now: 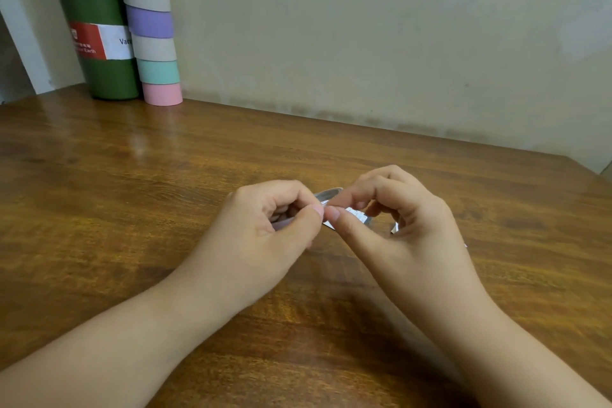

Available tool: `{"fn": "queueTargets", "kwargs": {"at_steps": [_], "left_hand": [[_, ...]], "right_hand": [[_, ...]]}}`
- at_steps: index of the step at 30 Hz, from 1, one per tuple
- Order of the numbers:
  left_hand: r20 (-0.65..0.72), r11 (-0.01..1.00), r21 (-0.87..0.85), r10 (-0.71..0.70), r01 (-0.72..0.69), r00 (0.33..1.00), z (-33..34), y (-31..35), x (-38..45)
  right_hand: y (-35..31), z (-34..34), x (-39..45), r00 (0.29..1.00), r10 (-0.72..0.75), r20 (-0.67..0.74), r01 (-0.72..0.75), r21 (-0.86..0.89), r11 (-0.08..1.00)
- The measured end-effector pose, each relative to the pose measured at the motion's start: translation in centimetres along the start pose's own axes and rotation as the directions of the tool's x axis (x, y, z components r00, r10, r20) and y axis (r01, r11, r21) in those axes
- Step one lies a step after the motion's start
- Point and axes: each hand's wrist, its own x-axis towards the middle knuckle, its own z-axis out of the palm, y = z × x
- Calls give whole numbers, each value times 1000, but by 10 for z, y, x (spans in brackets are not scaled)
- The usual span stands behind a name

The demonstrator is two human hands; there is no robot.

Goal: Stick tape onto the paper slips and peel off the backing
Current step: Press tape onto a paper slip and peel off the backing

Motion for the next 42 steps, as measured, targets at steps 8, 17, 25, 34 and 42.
{"fn": "queueTargets", "kwargs": {"at_steps": [8,17,25,34,42], "left_hand": [[2,996,-75,-49,49,999,0,4,1],[52,982,-168,-74,82,996,-1,8,0],[-111,972,-165,-185,165,976,-17,-1,8],[-238,978,180,-57,102,970,-19,-2,4],[110,976,149,-174,156,979,-16,1,2]], "right_hand": [[-2,2,-2,999,-42,21,40,65,997],[-1,0,1,989,-120,87,112,87,990],[-1,-13,1,981,40,192,-89,254,963],[-1,-12,2,922,339,185,-386,398,832],[9,-8,5,904,370,213,-425,526,737]]}}
